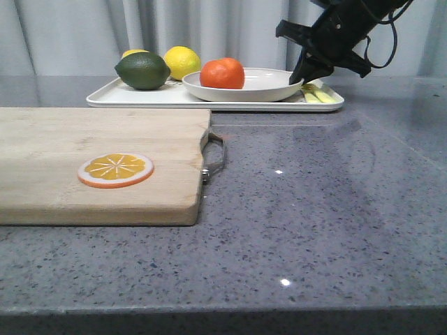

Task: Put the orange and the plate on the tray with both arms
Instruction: 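Lower the plate onto the tray, open the right gripper and raise it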

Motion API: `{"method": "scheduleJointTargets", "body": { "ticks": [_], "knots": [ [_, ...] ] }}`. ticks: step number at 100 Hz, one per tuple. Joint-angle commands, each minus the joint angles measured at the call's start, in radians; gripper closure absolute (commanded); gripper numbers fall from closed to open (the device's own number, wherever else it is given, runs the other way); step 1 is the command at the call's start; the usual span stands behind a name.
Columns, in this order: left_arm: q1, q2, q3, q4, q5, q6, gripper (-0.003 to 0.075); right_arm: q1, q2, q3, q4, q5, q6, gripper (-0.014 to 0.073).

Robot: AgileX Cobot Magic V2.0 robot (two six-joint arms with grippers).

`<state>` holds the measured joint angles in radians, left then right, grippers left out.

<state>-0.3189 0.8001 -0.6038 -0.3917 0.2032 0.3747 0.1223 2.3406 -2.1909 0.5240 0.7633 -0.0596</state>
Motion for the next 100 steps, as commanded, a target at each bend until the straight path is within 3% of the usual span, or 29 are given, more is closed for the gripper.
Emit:
{"method": "scheduleJointTargets", "body": {
  "ticks": [1, 42, 49, 68, 75, 82, 100],
  "knots": [
    [0.003, -0.004, -0.025, -0.008, -0.078, -0.003, 0.0029, -0.004, -0.071, -0.037, 0.036, -0.040, -0.021, 0.0661],
    [0.003, -0.004, -0.025, -0.008, -0.078, -0.003, 0.0029, -0.004, -0.071, -0.037, 0.036, -0.046, -0.021, 0.0638],
    [0.003, -0.004, -0.025, -0.008, -0.078, -0.003, 0.0029, -0.004, -0.071, -0.037, 0.036, -0.050, -0.021, 0.0564],
    [0.003, -0.004, -0.025, -0.008, -0.078, -0.003, 0.0029, -0.004, -0.073, -0.037, 0.036, -0.060, -0.021, 0.0199],
    [0.003, -0.004, -0.025, -0.008, -0.078, -0.003, 0.0029, -0.004, -0.077, -0.037, 0.036, -0.069, -0.021, 0.0112],
    [0.003, -0.004, -0.025, -0.008, -0.078, -0.003, 0.0029, -0.004, -0.089, -0.037, 0.036, -0.081, -0.021, 0.0073],
    [0.003, -0.004, -0.025, -0.008, -0.078, -0.003, 0.0029, -0.013, -0.151, -0.037, 0.036, -0.103, -0.034, 0.0070]
  ]
}}
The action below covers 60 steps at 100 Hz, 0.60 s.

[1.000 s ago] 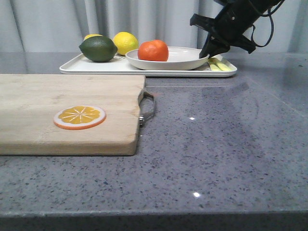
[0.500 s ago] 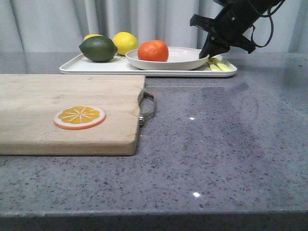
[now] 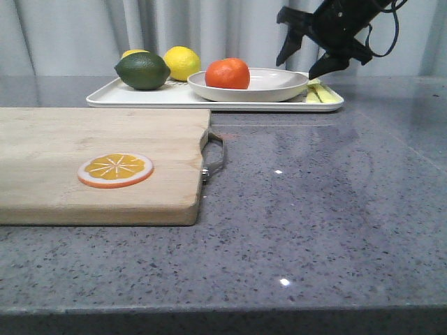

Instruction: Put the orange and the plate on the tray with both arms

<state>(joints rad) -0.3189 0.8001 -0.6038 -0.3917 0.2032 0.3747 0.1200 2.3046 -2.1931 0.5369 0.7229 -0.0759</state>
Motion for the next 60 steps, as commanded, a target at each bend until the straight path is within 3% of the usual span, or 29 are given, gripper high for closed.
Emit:
{"method": "scheduleJointTargets", "body": {
  "ticks": [1, 60],
  "knots": [
    [0.003, -0.004, -0.025, -0.008, -0.078, -0.003, 0.0029, -0.010, -0.120, -0.035, 0.023, -0.063, -0.020, 0.0070],
    [0.003, -0.004, -0.025, -0.008, -0.043, -0.003, 0.0029, -0.040, -0.417, -0.025, -0.006, 0.192, -0.248, 0.0070]
  ]
}}
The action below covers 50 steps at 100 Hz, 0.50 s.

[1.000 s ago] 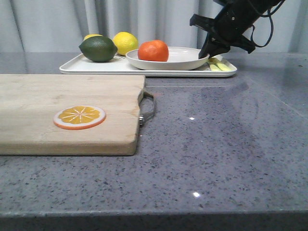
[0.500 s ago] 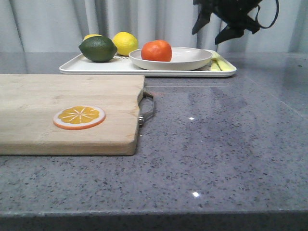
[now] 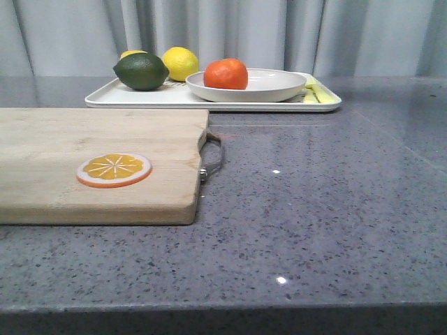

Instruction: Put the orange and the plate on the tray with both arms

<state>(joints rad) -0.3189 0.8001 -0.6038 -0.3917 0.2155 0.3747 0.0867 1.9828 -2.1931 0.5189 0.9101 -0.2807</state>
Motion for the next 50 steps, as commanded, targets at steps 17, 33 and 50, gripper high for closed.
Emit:
{"method": "scheduleJointTargets", "body": {
  "ticks": [17, 33, 50],
  "knots": [
    [0.003, -0.006, -0.025, -0.008, -0.052, -0.003, 0.0029, -0.007, -0.172, 0.018, 0.009, 0.076, -0.083, 0.0070],
    [0.003, -0.015, -0.025, -0.008, -0.052, -0.003, 0.0029, -0.007, -0.296, 0.172, 0.003, 0.026, -0.132, 0.0070],
    [0.006, -0.051, -0.025, -0.008, -0.052, -0.003, 0.0029, -0.007, -0.492, 0.448, -0.002, -0.118, -0.188, 0.0070]
  ]
}}
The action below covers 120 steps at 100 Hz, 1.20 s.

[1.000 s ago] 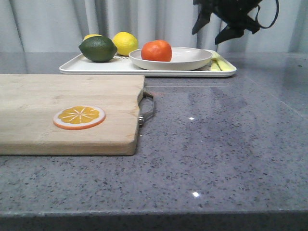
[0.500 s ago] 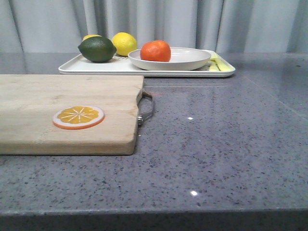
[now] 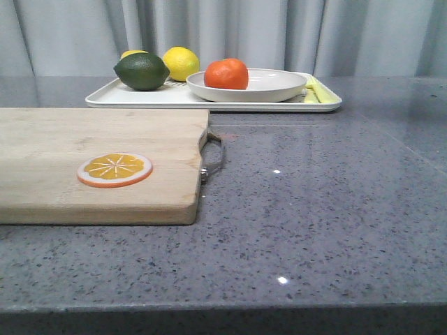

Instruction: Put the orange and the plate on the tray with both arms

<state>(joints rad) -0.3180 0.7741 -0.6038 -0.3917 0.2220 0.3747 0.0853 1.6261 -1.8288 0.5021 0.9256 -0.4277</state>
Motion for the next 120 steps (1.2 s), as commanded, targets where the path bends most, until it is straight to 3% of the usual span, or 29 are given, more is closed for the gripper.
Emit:
{"method": "scheduleJointTargets", "body": {
  "ticks": [1, 41, 72, 92, 120],
  "knots": [
    [0.005, -0.025, -0.025, -0.008, -0.059, -0.003, 0.0029, -0.005, -0.154, 0.111, 0.015, -0.140, -0.045, 0.0070],
    [0.144, -0.131, -0.019, -0.012, -0.001, -0.012, 0.0029, -0.005, -0.700, 0.870, 0.011, -0.534, -0.150, 0.0070],
    [0.186, -0.313, 0.095, -0.020, 0.003, -0.029, 0.0029, -0.005, -1.051, 1.292, -0.003, -0.776, -0.150, 0.0070],
    [0.186, -0.449, 0.172, -0.020, 0.027, -0.028, 0.0029, -0.005, -1.203, 1.414, -0.002, -0.782, -0.150, 0.0070],
    [0.186, -0.526, 0.227, -0.011, 0.036, -0.028, 0.0029, -0.005, -1.276, 1.425, -0.002, -0.781, -0.150, 0.0071]
  ]
}}
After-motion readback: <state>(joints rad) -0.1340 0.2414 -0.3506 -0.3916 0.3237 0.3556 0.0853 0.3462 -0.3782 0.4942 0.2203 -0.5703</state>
